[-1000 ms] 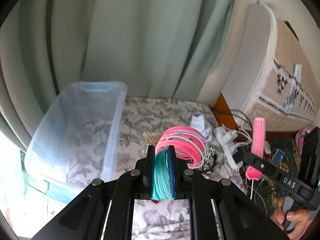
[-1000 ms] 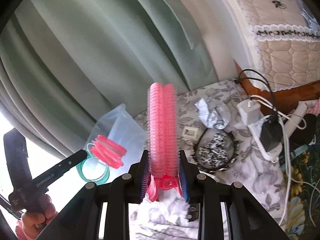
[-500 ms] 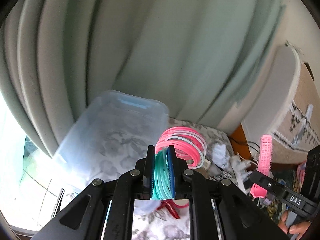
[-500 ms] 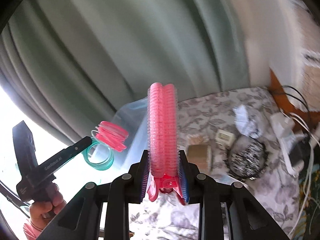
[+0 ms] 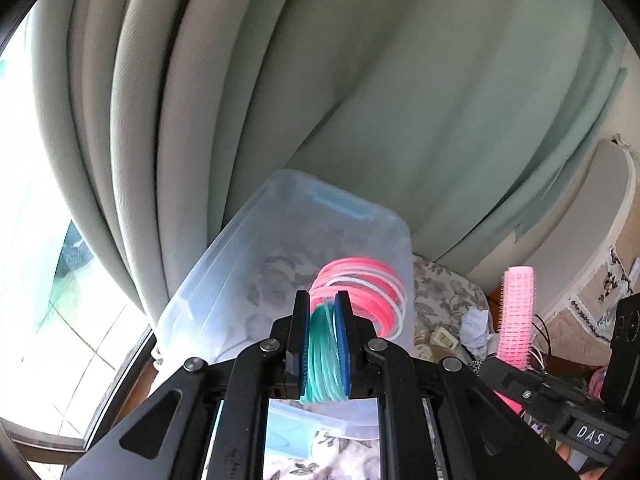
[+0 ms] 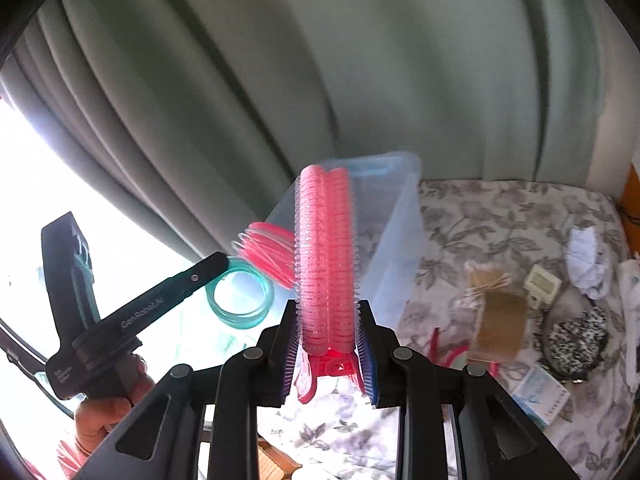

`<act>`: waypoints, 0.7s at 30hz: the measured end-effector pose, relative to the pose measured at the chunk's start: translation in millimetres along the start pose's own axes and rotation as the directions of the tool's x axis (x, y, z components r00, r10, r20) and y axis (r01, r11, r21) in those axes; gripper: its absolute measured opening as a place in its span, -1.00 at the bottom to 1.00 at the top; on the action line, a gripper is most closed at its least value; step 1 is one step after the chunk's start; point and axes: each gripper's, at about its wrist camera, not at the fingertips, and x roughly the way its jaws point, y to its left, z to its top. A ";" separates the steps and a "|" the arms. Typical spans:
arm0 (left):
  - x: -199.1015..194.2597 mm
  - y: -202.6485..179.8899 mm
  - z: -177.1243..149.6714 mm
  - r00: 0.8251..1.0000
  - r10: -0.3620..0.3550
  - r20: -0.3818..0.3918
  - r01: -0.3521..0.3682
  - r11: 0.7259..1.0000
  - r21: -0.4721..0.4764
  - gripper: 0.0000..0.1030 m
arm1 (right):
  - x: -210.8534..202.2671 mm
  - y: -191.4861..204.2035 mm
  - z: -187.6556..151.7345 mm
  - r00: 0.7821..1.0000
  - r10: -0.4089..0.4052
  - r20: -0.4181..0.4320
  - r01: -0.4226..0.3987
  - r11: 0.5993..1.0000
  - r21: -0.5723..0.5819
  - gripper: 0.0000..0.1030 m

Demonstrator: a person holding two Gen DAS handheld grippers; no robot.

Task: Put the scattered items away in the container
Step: 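Carry the teal bangles and pink rollers over the clear box with both grippers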

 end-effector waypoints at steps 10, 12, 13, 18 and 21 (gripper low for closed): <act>14.6 13.7 -5.8 0.999 -0.015 -0.029 0.014 1.000 -0.019 -0.77 | 42.0 22.3 -9.7 0.996 0.008 -0.091 -0.012 0.999 -0.041 -0.43; 16.4 15.5 -7.1 0.999 -0.016 -0.035 0.015 1.000 -0.022 -0.77 | 44.8 24.6 -9.7 0.996 0.006 -0.093 -0.011 0.999 -0.050 -0.43; 17.2 16.2 -7.7 0.999 -0.016 -0.038 0.016 1.000 -0.024 -0.77 | 46.0 25.1 -9.1 0.996 0.004 -0.093 -0.009 0.998 -0.054 -0.43; 26.2 18.2 -8.4 0.998 -0.020 -0.056 0.018 0.999 -0.026 -0.77 | 51.9 25.1 -8.0 0.995 0.001 -0.104 -0.007 0.998 -0.061 -0.42; 25.4 16.8 -10.4 0.998 -0.012 -0.058 0.011 1.000 -0.021 -0.76 | 57.6 23.0 -7.9 0.993 -0.018 -0.115 0.010 0.998 -0.067 -0.39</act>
